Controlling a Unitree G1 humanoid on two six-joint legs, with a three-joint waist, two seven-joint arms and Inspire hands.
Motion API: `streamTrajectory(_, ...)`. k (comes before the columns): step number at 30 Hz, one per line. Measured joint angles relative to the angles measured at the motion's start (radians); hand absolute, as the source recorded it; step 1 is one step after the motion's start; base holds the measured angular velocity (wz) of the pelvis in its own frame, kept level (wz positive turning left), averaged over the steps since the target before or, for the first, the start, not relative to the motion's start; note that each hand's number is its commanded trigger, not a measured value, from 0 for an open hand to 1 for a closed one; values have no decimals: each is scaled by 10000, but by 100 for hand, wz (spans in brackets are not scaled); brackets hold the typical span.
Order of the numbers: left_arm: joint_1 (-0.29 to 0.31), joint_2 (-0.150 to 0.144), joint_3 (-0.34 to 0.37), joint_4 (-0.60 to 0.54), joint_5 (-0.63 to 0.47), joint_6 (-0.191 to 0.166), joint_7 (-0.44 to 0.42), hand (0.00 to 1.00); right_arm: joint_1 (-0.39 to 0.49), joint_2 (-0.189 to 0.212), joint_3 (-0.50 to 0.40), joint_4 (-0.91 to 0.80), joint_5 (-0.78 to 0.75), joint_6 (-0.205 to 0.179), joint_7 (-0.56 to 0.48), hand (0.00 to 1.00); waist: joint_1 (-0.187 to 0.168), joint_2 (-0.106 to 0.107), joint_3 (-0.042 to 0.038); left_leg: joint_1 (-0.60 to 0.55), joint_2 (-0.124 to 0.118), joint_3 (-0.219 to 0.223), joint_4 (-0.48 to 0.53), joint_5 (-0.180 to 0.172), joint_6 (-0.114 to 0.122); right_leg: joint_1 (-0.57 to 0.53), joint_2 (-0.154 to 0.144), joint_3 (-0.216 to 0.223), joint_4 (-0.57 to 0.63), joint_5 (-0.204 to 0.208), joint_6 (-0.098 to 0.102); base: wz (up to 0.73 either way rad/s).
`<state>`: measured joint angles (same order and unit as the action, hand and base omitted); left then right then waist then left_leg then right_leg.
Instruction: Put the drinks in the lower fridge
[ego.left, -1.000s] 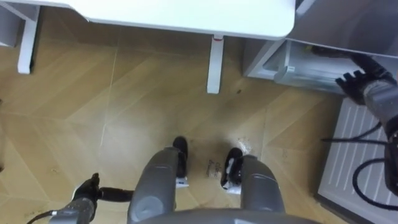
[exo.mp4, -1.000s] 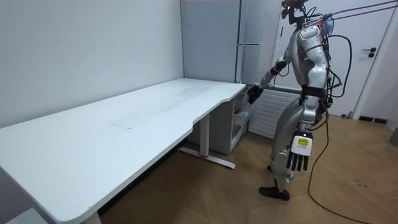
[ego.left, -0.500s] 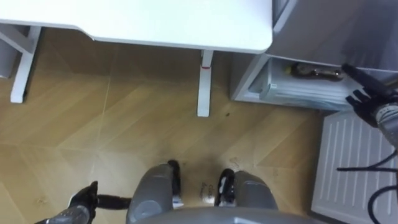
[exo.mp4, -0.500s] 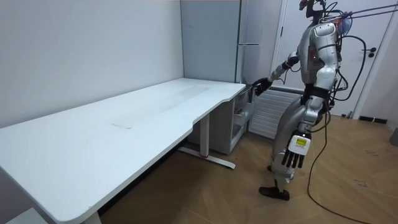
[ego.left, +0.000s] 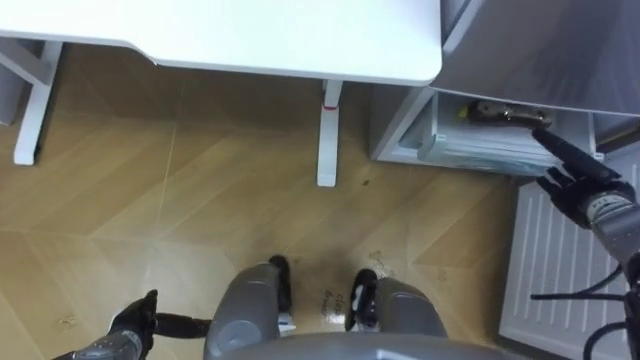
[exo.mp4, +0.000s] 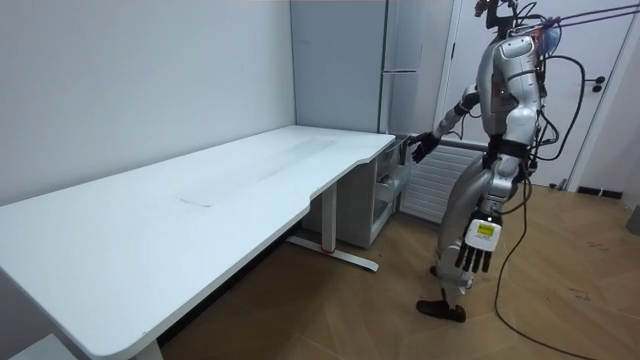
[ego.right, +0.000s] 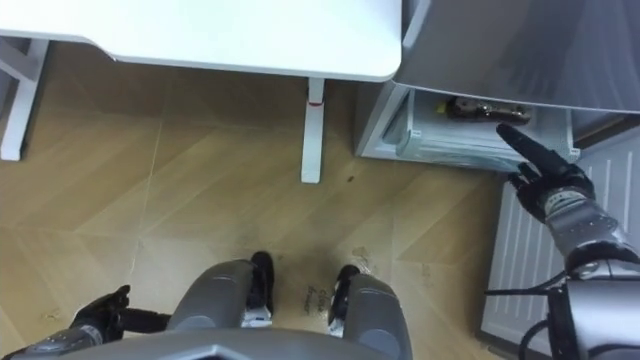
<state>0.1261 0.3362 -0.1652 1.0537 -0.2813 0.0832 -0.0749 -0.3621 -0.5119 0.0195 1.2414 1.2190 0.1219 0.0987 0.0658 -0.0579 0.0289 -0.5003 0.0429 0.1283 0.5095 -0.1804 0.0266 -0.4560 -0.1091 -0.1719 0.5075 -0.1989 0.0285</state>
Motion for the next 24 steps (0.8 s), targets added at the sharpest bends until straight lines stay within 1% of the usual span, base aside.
streamTrajectory(1, 0, 0, -4, 18, 1, 3, -6, 0, -1, 20, -1, -6, 10, -1, 18, 0, 2, 14, 4, -26, 8, -6, -8, 0, 0, -15, 14, 0, -28, 8, -4, 0)
streamTrajectory(2, -4, 1, -13, 39, 2, 8, -12, 0, -2, 58, -1, -32, 100, -3, 56, 0, 6, 29, 1, -124, 19, -17, -5, 3, 4, -94, 33, -1, -52, 49, -59, 0)
streamTrajectory(5, -36, 3, -264, 11, 21, 42, -13, 0, -3, 133, 7, -47, 329, -4, 90, 0, 65, 84, -8, -497, 31, -31, 153, 15, 55, -451, 48, 26, 94, 56, -117, 0)
streamTrajectory(7, -36, 13, -389, -128, 98, 61, -9, 0, -3, 131, 8, -15, 332, -7, 86, 0, 150, 149, -2, -730, 40, -28, 425, -109, 63, -708, 30, 68, 363, -58, -127, 0)
streamTrajectory(8, -38, 9, -481, -188, 94, 85, 12, 0, 5, 135, 53, -3, 338, -10, 78, 0, 170, 197, 2, -874, 38, -31, 620, -205, 75, -863, -13, 72, 629, -186, -122, 3)
streamTrajectory(10, -57, 14, -688, -231, 72, 118, 69, 0, -6, 178, 254, -5, 369, -22, 68, 0, 210, 215, -1, -1098, -1, -26, 960, -367, 77, -1167, -113, 142, 1141, -432, -128, 0)
streamTrajectory(12, -290, 30, -901, -170, -4, 184, 206, 0, -82, 226, 371, -9, 555, -12, 16, 0, 254, 228, 1, -1586, -9, -18, 1697, -680, 66, -1752, -234, 238, 2028, -840, -150, 2)
streamTrajectory(13, -336, 28, -954, -159, -8, 192, 238, 0, -113, 230, 371, -23, 695, -13, -26, 0, 256, 222, 4, -1743, -24, -13, 1916, -767, 77, -1934, -296, 246, 2310, -958, -169, 5)
streamTrajectory(14, -367, 14, -985, -145, -8, 203, 256, 0, -131, 248, 360, -148, 903, -19, -142, 0, 260, 202, 13, -2033, -17, 12, 2420, -974, 71, -2271, -342, 363, 2910, -1219, -156, 0)
streamTrajectory(15, -370, 10, -1045, -147, -7, 203, 297, 0, -123, 261, 364, -432, 1094, -23, -251, 0, 276, 181, 24, -2330, 3, 35, 2966, -1228, 58, -2622, -417, 435, 3511, -1490, -185, 0)
streamTrajectory(16, -372, 10, -1095, -150, -13, 210, 327, 0, -122, 266, 366, -587, 1237, -46, -264, 0, 261, 184, 22, -2501, 13, 39, 3271, -1345, 53, -2808, -441, 481, 3836, -1630, -184, -4)
streamTrajectory(17, -371, 6, -1150, -166, -23, 212, 379, 0, -148, 267, 363, -821, 1616, -129, -265, 0, 245, 185, 23, -2878, 50, 42, 3861, -1595, 49, -3200, -450, 579, 4429, -1911, -183, -4)
streamTrajectory(18, -370, 5, -1140, -184, -47, 210, 448, 0, -270, 267, 362, -838, 1938, -231, -267, 0, 245, 192, 20, -3286, 147, 40, 4499, -1850, 34, -3598, -448, 630, 5034, -2151, -210, -6)
streamTrajectory(19, -372, 14, -1154, -200, -136, 213, 469, 0, -337, 267, 362, -847, 2050, -292, -290, 0, 238, 189, 20, -3497, 166, 15, 4828, -1979, 26, -3806, -458, 651, 5355, -2285, -241, 0)
streamTrajectory(21, -403, 9, -1342, -219, -352, 302, 624, 0, -645, 270, 363, -856, 2379, -476, -337, 0, 242, 184, 24, -4254, 284, -23, 6020, -2422, 14, -4562, -481, 763, 6544, -2751, -293, 0)
streamTrajectory(22, -401, -10, -1348, -216, -360, 340, 634, 0, -744, 270, 362, -856, 2472, -480, -338, 0, 247, 183, 26, -4417, 320, -20, 6275, -2519, 10, -4729, -482, 787, 6796, -2847, -307, -4)
streamTrajectory(23, -398, -40, -1347, -236, -371, 413, 653, 0, -927, 263, 362, -853, 2685, -495, -337, 0, 229, 167, 29, -4723, 329, -31, 6765, -2704, -41, -5046, -531, 837, 7317, -3065, -300, 6)
streamTrajectory(24, -406, -42, -1348, -241, -420, 424, 671, 0, -1108, 260, 361, -853, 2933, -599, -364, 0, 204, 136, 43, -5056, 326, -53, 7258, -2866, -53, -5380, -631, 852, 7856, -3304, -308, 12)
